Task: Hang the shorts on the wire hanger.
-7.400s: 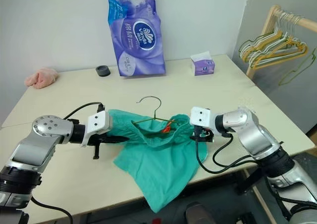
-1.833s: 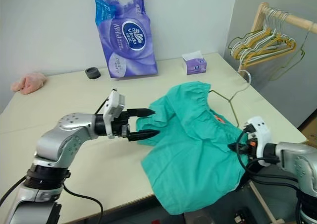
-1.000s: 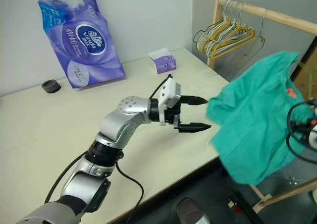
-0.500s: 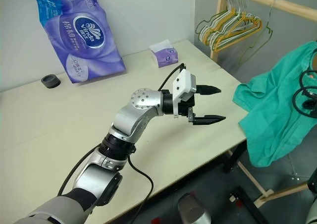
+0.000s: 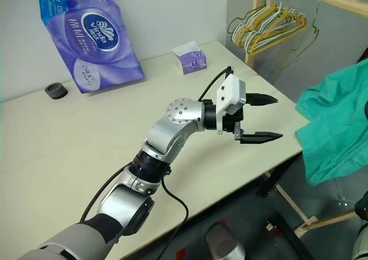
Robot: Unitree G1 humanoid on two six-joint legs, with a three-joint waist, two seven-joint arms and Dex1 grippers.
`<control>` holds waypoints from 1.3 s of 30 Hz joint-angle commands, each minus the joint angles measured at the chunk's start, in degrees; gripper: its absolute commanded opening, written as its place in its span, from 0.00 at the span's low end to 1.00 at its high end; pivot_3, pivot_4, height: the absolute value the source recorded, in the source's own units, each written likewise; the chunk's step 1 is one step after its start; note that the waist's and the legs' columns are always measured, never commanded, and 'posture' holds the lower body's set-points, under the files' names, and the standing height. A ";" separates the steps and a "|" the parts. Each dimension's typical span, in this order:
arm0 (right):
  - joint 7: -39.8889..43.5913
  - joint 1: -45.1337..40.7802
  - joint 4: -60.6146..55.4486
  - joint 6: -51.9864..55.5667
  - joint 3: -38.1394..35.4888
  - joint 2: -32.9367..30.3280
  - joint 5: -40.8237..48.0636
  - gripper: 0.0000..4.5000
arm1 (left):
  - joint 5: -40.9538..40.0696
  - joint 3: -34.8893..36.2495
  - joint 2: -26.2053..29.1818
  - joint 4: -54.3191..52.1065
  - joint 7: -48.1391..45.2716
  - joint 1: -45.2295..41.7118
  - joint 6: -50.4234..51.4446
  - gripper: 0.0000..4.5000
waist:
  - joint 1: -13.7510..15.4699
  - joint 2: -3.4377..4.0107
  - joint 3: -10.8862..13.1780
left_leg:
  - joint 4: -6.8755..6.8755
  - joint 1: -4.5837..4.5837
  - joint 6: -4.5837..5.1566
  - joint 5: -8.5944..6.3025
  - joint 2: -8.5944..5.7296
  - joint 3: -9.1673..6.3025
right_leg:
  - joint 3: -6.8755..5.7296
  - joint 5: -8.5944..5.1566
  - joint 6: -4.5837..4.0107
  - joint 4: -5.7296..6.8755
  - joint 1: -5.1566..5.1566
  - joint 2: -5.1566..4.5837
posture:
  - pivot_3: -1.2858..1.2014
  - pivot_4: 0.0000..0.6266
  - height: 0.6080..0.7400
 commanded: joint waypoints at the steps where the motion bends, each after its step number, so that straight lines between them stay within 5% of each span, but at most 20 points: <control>1: -2.28 1.68 -2.69 0.45 -2.53 -1.83 3.74 0.00 | 0.07 -0.37 -1.19 0.38 -1.14 -2.07 -1.97 1.00 | -0.45 -0.02 0.15 | 0.00 0.00 0.00 0.00 0.00 0.03 | 0.03 0.00 0.00 -0.01 -0.01 0.00 | 0.24 0.32 1.00; 15: -13.49 5.52 1.21 0.45 -2.15 -3.84 21.40 0.00 | -1.73 1.55 -2.99 7.83 -7.33 -7.91 -2.37 1.00 | -3.85 -0.50 0.97 | -0.74 0.71 0.06 -0.07 -0.06 1.25 | 1.07 0.04 0.28 -0.34 0.03 0.02 | 0.25 0.33 1.00; 33: -29.33 8.14 1.21 0.45 -4.57 -3.08 40.16 0.00 | -1.47 2.87 -5.25 16.54 -10.36 -13.28 -4.36 1.00 | -3.70 -0.62 1.18 | -0.87 0.59 0.05 -0.10 0.01 1.36 | 1.16 0.14 0.49 -0.97 0.07 0.04 | 0.25 0.31 1.00; 39: -33.18 7.99 -0.50 0.45 -6.54 -2.58 43.13 0.44 | -1.14 2.81 -5.58 17.39 -10.65 -13.73 -5.33 1.00 | -3.58 -0.63 1.20 | -0.87 0.58 0.04 -0.10 0.02 1.38 | 1.18 0.14 0.50 -0.98 0.05 0.04 | 0.25 0.30 1.00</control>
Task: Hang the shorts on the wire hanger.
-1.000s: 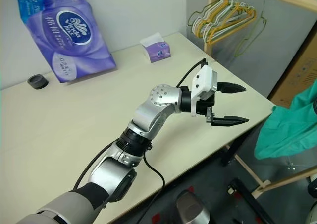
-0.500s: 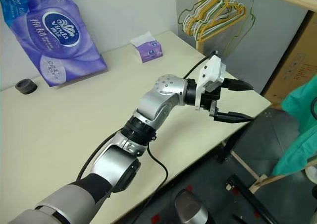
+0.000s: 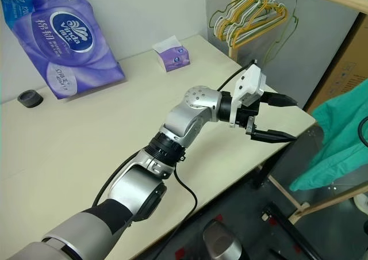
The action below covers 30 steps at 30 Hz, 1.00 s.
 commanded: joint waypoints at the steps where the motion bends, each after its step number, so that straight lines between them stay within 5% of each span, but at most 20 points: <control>1: -2.73 -1.04 -3.48 0.47 -3.01 -0.33 2.80 0.53 | 0.13 1.00 -0.47 -0.38 -0.57 -1.95 -1.48 1.00 | -0.03 0.00 0.00 | 0.00 0.00 0.00 0.00 0.00 0.00 | 0.01 0.00 0.00 0.00 0.00 0.00 | 0.25 0.30 1.00; 7: -6.98 -4.86 -6.35 0.47 -4.88 0.92 2.66 0.98 | 0.52 0.67 -0.89 0.13 -1.32 -2.01 -2.29 1.00 | -0.13 0.01 0.00 | 0.00 0.01 0.00 0.00 0.00 0.06 | 0.06 0.01 0.02 0.00 -0.01 0.00 | 0.24 0.29 1.00; 19: -12.51 -16.23 -14.81 0.47 -0.58 3.25 -6.77 0.99 | 1.19 0.68 -1.66 0.94 -1.88 -2.02 -3.20 1.00 | -0.22 0.08 0.00 | -0.03 0.00 0.00 0.00 0.02 0.07 | 0.09 0.02 0.04 -0.01 -0.06 -0.01 | 0.24 0.29 1.00; 30: 5.35 -14.71 -24.42 -12.82 15.63 -2.20 -18.25 0.99 | 1.87 1.26 0.51 0.16 -0.93 -0.45 -2.87 1.00 | -0.31 0.26 0.16 | -0.04 0.02 0.00 0.00 0.05 0.08 | 0.09 0.02 0.07 -0.01 -0.08 -0.01 | 0.25 0.29 1.00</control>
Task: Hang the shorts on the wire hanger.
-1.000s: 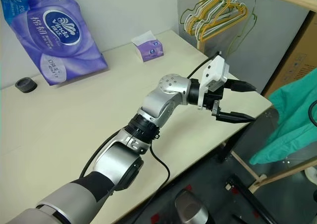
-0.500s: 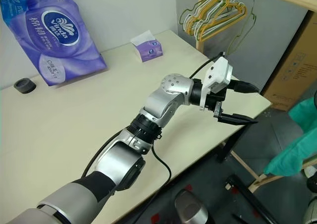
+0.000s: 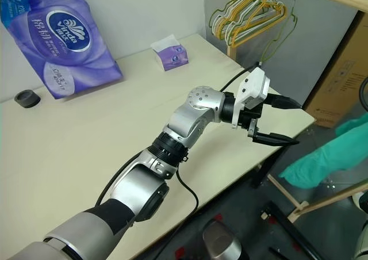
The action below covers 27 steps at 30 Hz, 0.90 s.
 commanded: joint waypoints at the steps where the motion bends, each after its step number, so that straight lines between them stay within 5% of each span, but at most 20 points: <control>1: 6.28 0.87 -4.92 -7.07 4.00 -1.78 -3.50 0.99 | 0.64 1.56 1.61 -1.88 1.48 0.20 -0.31 1.00 | -0.01 0.03 0.01 | 0.00 0.00 0.00 0.00 0.00 0.00 | 0.00 0.00 0.00 0.00 0.00 0.00 | 0.25 0.29 1.00; 10: 25.34 12.53 -14.16 -24.87 13.88 10.48 -3.67 0.99 | 4.50 8.72 11.01 -10.44 21.42 8.21 6.66 1.00 | 0.00 -0.33 0.24 | 0.08 0.02 -0.02 0.01 0.21 -0.10 | -0.01 0.17 0.29 0.11 -0.01 0.10 | 0.26 0.29 1.00; 16: 37.28 21.72 -12.18 -46.69 31.94 24.20 -12.66 0.99 | 6.29 19.40 19.96 -35.80 37.36 29.79 21.11 1.00 | 1.67 -0.35 0.06 | 0.11 0.03 -0.07 -0.01 0.31 -0.20 | -0.13 0.23 0.27 0.41 -0.16 -0.06 | 0.33 0.23 1.00; 22: 51.01 24.09 -0.35 -62.16 42.92 33.51 -18.13 0.99 | 9.68 29.32 19.65 -48.83 54.15 45.20 27.88 1.00 | 8.92 -0.59 -0.16 | 0.46 -0.83 -0.54 0.30 0.21 -0.67 | -0.36 0.32 0.10 1.75 -1.54 -0.13 | 0.38 0.17 1.00; 27: 57.37 22.12 8.67 -70.67 45.69 37.79 -22.26 0.99 | 11.05 34.57 17.23 -51.01 63.70 49.58 29.76 1.00 | 15.63 -0.67 -0.24 | 0.88 -1.12 -0.68 0.39 0.20 -1.03 | -0.71 0.41 -0.05 1.96 -1.64 -0.15 | 0.41 0.14 1.00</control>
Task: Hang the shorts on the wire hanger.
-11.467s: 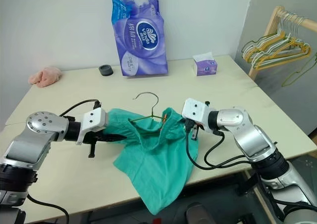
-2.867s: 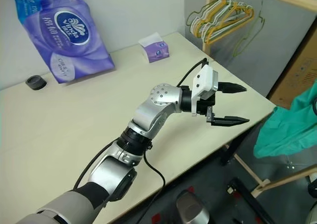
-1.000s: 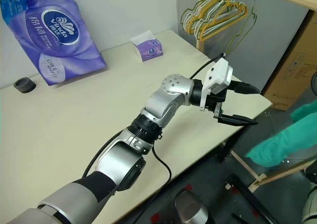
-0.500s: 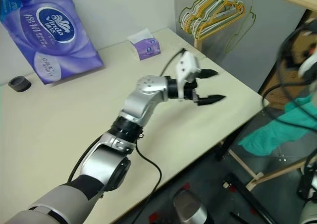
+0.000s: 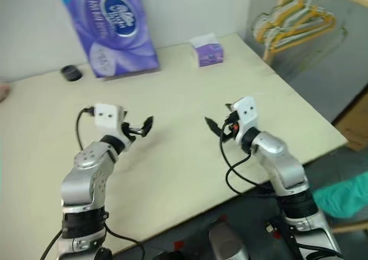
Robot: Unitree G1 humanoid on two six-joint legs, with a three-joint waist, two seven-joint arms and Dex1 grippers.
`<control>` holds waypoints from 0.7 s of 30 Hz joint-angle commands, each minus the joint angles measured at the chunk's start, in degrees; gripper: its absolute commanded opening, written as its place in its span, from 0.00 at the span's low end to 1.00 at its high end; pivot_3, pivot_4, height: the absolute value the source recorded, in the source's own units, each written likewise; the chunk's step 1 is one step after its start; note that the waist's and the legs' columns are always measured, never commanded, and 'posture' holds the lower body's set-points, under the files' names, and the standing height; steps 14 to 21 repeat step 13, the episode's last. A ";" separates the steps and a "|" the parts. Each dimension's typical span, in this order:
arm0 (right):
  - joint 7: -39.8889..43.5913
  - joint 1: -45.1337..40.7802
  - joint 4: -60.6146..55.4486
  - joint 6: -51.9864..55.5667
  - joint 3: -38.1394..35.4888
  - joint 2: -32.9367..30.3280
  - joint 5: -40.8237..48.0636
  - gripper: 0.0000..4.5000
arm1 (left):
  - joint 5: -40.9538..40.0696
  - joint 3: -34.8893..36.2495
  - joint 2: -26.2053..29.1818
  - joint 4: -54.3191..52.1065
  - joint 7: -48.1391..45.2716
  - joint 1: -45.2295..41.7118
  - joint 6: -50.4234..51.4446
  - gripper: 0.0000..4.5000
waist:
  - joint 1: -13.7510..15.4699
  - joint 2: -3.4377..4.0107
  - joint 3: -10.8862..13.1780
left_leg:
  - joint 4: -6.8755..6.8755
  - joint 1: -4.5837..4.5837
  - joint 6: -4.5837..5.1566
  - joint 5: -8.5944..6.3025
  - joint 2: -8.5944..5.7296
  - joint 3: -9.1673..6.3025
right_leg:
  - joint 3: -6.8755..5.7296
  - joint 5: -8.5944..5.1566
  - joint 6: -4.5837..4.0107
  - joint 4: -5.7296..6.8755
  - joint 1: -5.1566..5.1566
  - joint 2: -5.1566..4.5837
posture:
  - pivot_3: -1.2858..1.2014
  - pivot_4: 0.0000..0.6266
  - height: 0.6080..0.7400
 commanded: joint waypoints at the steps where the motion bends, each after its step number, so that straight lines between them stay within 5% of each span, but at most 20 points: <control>1: 3.77 -2.28 3.73 -5.90 -0.02 1.63 -2.22 0.99 | 0.49 3.38 -0.72 -3.26 5.41 0.41 0.97 1.00 | 2.23 -0.07 -0.12 | 0.15 -0.15 0.00 0.00 0.00 -0.08 | -0.06 0.02 -0.04 0.02 -0.04 0.00 | 0.42 0.14 1.00; 12: 7.72 -6.65 18.66 -12.39 -2.69 5.65 -5.22 0.99 | 0.27 3.15 0.68 -0.49 6.04 5.53 -4.02 1.00 | 10.49 -0.48 -1.21 | 0.32 -0.69 -0.30 0.18 -0.04 -0.53 | -0.41 0.26 -0.43 0.03 -0.45 0.02 | 0.46 0.14 1.00; 21: 7.76 -6.38 19.11 -12.51 -2.99 5.80 -5.33 0.99 | 0.43 2.93 0.64 -0.27 6.32 5.66 -4.57 1.00 | 10.49 -0.48 -1.21 | 0.32 -0.71 -0.40 0.24 -0.03 -0.62 | -0.53 0.28 -0.46 0.02 -0.45 0.02 | 0.47 0.15 1.00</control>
